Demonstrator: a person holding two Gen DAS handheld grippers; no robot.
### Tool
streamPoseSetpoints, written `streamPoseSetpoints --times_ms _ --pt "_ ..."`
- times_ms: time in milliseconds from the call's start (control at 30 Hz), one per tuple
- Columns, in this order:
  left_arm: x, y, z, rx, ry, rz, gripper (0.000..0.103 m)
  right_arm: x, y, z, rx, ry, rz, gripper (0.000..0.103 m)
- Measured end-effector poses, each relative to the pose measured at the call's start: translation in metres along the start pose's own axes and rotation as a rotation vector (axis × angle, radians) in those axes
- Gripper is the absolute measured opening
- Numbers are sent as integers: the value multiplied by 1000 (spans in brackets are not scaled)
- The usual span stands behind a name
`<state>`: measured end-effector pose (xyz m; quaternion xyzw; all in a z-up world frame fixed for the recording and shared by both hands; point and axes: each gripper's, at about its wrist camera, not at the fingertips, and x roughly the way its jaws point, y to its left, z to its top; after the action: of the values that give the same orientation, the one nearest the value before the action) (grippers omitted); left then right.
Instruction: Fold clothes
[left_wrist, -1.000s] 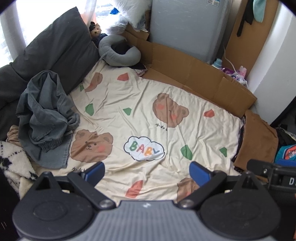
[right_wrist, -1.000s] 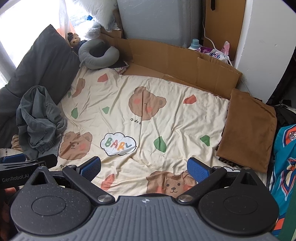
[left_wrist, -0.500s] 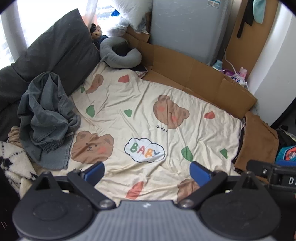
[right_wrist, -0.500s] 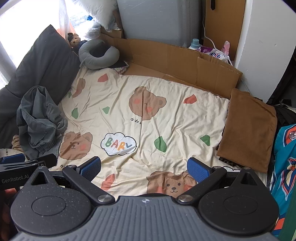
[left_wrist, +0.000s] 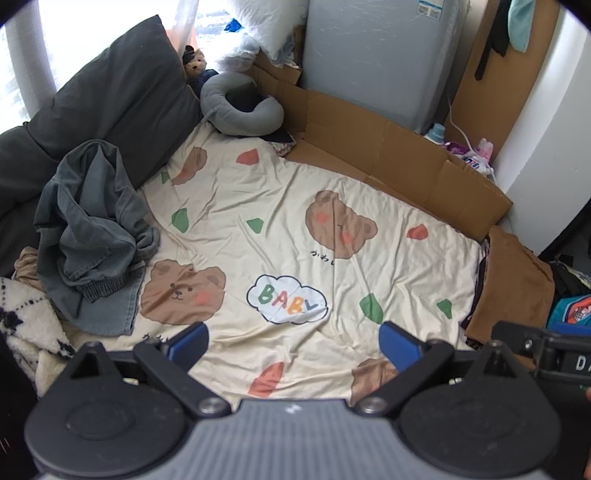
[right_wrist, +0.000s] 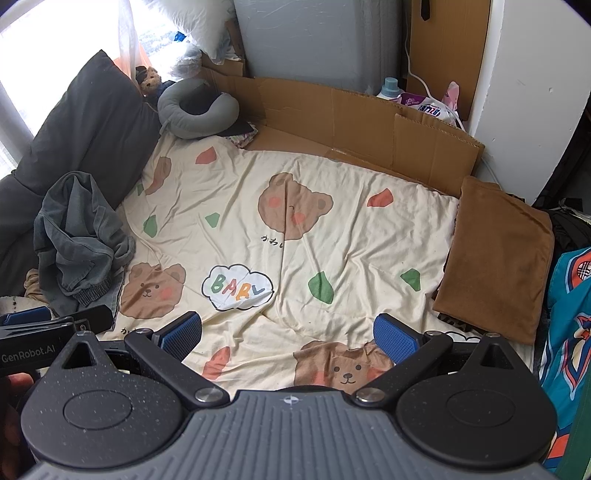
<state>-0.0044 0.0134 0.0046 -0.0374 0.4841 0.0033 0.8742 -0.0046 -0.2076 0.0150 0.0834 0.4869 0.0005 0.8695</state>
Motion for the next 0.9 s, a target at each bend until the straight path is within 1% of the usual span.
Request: streamPoseSetpoints --times_ms 133,267,533,767,900 --pt "-2 -1 -1 -1 -8 7 100 0 0 0 1 5 3 102" --pt "-4 -5 -1 22 -22 20 100 2 4 1 -17 14 1 102" --pt "-4 -4 0 13 -6 36 100 2 1 0 -11 30 13 102" --pt "-7 -8 5 45 -12 26 102 -2 6 2 -30 22 -5 102" --pt "-9 -8 10 35 -9 12 102 -3 2 6 -8 22 -5 102"
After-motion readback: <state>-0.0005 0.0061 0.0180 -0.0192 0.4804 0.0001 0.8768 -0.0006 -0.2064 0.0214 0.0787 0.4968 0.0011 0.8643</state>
